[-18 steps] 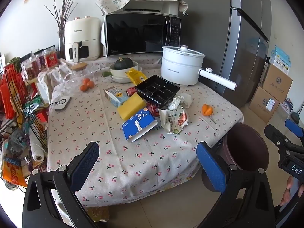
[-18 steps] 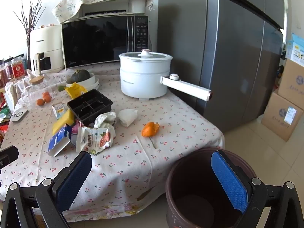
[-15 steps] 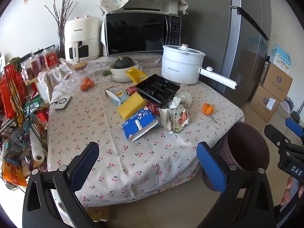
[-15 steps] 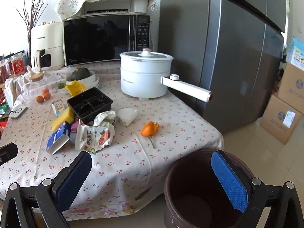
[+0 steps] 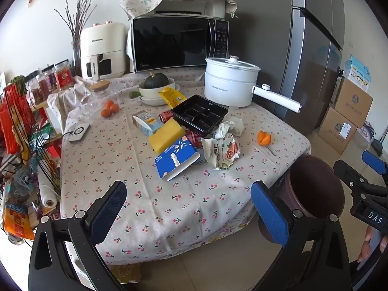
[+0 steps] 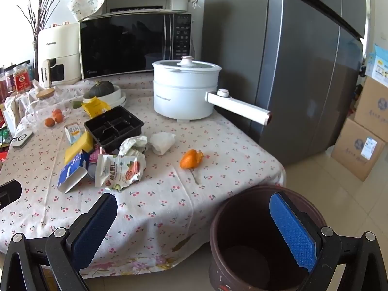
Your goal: Collect trash
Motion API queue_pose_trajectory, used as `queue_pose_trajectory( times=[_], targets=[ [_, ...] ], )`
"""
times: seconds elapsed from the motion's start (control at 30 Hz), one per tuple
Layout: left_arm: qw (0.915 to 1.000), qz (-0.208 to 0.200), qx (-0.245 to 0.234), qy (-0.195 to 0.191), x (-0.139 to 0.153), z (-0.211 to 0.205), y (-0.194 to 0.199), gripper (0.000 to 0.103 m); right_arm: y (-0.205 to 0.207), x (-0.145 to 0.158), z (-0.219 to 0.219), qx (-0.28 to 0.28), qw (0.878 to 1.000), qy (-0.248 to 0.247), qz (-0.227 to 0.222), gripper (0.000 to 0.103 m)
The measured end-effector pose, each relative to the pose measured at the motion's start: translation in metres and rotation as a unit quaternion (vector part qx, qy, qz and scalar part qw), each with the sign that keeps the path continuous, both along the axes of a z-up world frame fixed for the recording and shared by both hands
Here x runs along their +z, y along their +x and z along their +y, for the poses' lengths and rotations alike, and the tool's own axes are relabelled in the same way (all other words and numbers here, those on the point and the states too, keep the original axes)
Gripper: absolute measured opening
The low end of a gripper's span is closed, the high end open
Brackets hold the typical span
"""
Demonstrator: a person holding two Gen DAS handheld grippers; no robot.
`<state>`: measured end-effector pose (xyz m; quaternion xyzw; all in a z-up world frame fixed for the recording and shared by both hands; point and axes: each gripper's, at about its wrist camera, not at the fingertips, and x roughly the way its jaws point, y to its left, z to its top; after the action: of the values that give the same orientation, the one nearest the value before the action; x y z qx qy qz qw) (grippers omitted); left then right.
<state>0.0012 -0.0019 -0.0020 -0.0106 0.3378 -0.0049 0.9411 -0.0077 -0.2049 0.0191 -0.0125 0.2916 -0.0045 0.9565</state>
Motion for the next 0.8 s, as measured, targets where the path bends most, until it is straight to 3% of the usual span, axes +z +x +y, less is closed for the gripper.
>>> queue_pose_trajectory(
  times=[0.8],
  targets=[
    [0.9998, 0.01, -0.013, 0.009, 0.001, -0.012, 0.005, 0.103, -0.009, 0.003, -0.001, -0.026, 0.999, -0.045, 0.005, 0.103]
  ],
)
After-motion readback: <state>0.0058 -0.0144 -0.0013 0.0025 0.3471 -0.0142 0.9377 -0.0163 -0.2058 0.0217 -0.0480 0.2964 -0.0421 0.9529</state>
